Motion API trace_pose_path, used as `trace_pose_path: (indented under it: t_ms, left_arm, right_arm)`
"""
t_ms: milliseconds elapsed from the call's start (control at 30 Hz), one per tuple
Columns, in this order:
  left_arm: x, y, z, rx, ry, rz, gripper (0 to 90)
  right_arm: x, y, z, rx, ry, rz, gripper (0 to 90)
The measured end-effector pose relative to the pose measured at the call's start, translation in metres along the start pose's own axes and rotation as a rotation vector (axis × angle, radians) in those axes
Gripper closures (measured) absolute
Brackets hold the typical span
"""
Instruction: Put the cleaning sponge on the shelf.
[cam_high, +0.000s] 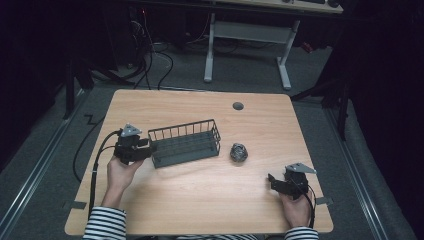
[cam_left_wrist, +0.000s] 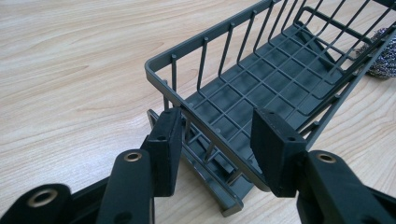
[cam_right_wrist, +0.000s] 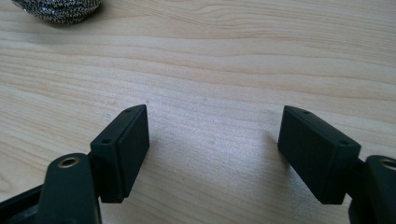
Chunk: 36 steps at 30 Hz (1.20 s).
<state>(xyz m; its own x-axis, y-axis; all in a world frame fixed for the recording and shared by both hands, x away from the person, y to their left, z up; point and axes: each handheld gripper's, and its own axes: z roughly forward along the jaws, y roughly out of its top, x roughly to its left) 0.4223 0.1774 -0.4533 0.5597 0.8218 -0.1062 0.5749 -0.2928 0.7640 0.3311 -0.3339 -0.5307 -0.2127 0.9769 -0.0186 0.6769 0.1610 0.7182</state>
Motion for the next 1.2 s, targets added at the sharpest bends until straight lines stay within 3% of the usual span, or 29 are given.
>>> trace_pose_path:
  t_ms: [400, 867, 1000, 1033, 1200]
  left_arm:
    - [-0.01, -0.004, -0.007, 0.027, -0.017, 0.019, 53.0]
    - [-0.02, -0.009, -0.009, 0.021, -0.04, 0.033, 52.0]
    - [-0.02, -0.01, -0.009, 0.008, -0.04, 0.02, 42.7]
    - [-0.02, -0.01, -0.01, -0.005, -0.037, 0.027, 36.4]
    - [-0.02, -0.009, -0.023, -0.083, -0.016, 0.029, 30.1]
  right_arm:
    - [0.0, 0.0, 0.0, -0.001, 0.0, -0.001, 25.1]
    - [0.0, 0.0, 0.0, -0.001, 0.0, 0.001, 25.2]
    - [0.0, 0.0, 0.0, -0.001, 0.0, 0.0, 25.2]
    - [0.0, 0.0, 0.0, -0.001, 0.0, 0.001, 25.2]
    - [0.0, 0.0, 0.0, -0.001, 0.0, 0.001, 25.3]
